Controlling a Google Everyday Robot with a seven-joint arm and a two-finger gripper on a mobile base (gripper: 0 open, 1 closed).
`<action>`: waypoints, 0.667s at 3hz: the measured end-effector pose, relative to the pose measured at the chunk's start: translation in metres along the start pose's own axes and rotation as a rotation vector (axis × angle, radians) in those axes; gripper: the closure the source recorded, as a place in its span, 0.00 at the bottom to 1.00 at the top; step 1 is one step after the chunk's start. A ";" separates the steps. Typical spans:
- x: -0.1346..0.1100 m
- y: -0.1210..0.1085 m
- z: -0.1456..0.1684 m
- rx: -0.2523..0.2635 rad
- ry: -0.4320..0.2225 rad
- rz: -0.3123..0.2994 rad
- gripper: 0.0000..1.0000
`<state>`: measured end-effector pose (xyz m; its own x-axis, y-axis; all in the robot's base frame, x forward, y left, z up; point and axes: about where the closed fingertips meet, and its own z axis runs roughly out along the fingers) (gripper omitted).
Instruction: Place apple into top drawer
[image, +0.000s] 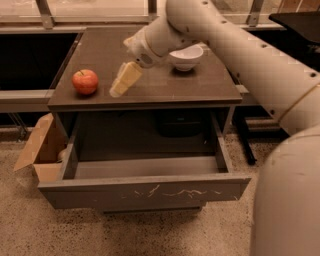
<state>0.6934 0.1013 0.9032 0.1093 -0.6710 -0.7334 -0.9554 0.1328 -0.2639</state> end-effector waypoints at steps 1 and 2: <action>-0.015 -0.010 0.027 -0.009 -0.035 -0.008 0.00; -0.031 -0.009 0.054 -0.031 -0.066 -0.007 0.00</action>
Offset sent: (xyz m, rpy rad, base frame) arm 0.0279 0.0890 -0.0105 0.0910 0.0107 0.0618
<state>0.7136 0.1604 0.8942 0.1332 -0.6224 -0.7713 -0.9623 0.1051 -0.2509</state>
